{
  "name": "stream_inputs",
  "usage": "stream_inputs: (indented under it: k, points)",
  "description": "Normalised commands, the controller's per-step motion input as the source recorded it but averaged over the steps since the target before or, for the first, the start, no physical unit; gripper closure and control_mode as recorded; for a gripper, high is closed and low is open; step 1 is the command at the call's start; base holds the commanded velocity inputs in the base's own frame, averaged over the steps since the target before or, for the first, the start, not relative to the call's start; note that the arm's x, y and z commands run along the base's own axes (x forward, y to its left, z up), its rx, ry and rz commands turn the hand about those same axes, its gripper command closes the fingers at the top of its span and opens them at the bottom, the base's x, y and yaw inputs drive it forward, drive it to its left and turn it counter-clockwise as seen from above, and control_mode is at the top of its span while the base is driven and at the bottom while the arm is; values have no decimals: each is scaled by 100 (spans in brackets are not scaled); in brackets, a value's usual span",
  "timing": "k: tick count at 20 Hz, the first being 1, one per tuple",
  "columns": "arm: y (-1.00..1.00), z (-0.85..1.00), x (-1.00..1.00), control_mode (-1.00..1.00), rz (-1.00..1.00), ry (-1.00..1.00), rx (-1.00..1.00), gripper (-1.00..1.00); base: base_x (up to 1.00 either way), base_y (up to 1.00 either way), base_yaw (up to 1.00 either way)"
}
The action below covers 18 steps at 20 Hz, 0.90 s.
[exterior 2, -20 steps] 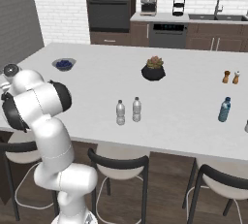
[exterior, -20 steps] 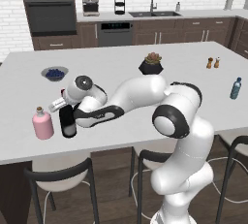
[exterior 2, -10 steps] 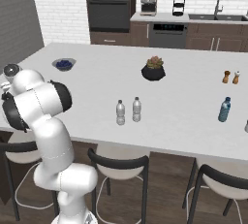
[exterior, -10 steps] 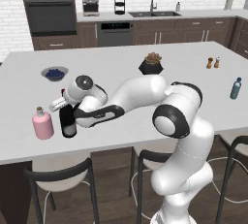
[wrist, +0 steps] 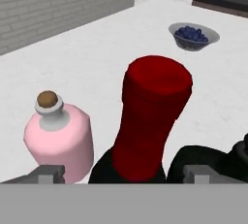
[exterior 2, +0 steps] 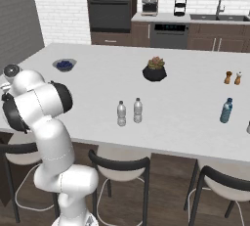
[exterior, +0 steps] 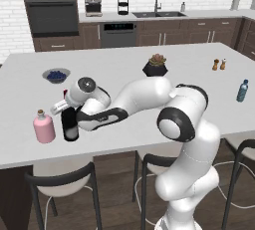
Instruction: Move the plastic bottles in the middle to the plastics group, and the glass bottles in the middle to the glass group.
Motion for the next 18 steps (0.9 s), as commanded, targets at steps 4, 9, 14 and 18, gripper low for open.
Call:
stream_inputs:
  k: [4, 9, 14, 18]
  points:
    - [-14, 12, -19, -100, 0, 0, 0, -100, 0, 0, 0]
    - [-48, 28, -58, -100, -2, 0, 0, -100, 0, 0, 0]
    - [-65, 40, -60, -100, -1, 5, 0, -100, 0, 0, 0]
    - [-77, 39, -45, -100, 0, 13, 0, -100, 0, 0, 0]
